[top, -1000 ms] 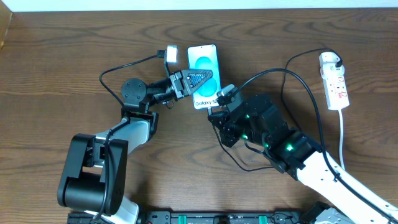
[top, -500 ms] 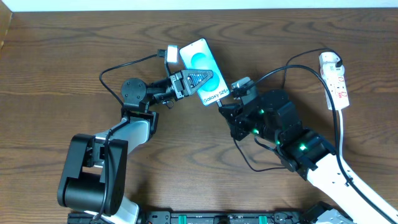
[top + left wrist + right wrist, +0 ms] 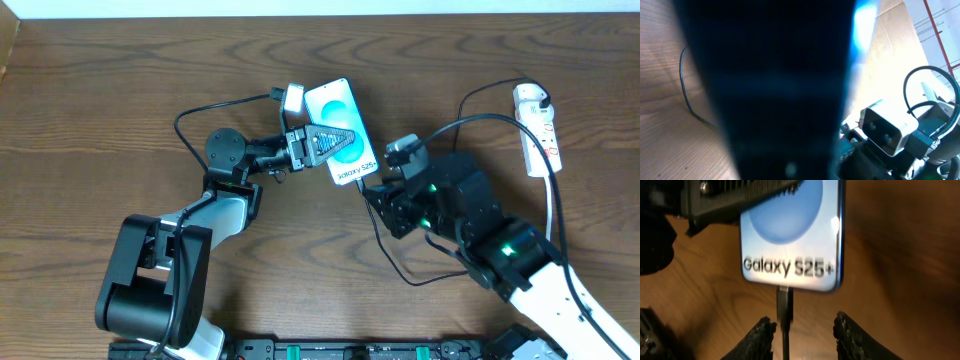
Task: Plug charger to phone and switch on socket
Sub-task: 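Hold the plugged phone with the left gripper and release the right gripper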
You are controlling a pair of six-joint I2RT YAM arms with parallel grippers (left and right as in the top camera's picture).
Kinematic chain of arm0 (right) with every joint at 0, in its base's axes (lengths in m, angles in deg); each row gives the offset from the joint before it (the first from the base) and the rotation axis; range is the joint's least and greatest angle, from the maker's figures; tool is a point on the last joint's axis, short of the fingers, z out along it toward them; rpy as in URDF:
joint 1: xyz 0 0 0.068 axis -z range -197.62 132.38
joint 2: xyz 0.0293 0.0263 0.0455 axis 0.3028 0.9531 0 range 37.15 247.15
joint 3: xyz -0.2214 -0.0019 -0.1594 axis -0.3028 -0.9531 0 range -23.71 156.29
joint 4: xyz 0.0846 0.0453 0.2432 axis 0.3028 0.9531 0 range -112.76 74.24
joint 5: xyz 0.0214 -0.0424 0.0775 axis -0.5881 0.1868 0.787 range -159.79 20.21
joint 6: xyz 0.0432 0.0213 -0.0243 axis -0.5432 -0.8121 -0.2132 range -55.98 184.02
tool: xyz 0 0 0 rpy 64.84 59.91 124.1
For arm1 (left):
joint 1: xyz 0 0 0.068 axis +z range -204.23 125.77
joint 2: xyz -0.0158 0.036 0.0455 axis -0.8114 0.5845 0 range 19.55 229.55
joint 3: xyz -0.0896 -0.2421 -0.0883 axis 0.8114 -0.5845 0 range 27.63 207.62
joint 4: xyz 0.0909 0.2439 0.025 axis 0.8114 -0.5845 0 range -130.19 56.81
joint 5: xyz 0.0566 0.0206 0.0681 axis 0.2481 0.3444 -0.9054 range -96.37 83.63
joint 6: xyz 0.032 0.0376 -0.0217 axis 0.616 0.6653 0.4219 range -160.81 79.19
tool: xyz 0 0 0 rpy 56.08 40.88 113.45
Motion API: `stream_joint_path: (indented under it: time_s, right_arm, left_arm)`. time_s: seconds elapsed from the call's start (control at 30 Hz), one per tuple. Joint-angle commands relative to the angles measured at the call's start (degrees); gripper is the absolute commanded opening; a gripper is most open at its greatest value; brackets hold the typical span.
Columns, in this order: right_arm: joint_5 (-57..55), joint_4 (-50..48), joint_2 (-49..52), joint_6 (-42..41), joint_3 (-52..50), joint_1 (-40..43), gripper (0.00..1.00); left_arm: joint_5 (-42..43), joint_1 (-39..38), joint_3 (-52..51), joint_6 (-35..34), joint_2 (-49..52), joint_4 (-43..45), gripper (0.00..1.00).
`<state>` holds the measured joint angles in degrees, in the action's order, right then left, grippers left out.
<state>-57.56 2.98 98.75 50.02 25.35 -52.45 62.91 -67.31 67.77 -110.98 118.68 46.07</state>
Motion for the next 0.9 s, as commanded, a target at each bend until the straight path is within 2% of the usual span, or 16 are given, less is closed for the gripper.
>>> stream_joint_path:
  time_s: [0.0,0.33,0.57,0.7,0.87]
  right_arm:
    - [-0.79,2.01,-1.70,0.79,1.55,-1.68,0.38]
    - [-14.60,1.90,4.83,0.76,1.55,-8.98,0.36]
    - [-18.38,-3.28,6.64,0.76,1.55,-9.31,0.19]
    - [-18.36,-6.84,6.67,0.74,1.55,-9.31,0.03]
    - [-18.29,-9.49,6.67,0.74,1.55,-9.31,0.01]
  left_arm:
    - [-2.62,-0.07,0.15,1.60,-0.33,0.52,0.07]
    - [-4.61,-0.07,0.17,0.92,-0.33,0.52,0.07]
    - [-3.93,-0.07,0.15,0.90,-0.33,0.50,0.08]
    - [-3.76,-0.07,0.15,0.87,-0.33,0.50,0.07]
    - [-3.34,-0.13,0.15,0.70,-0.33,0.57,0.07]
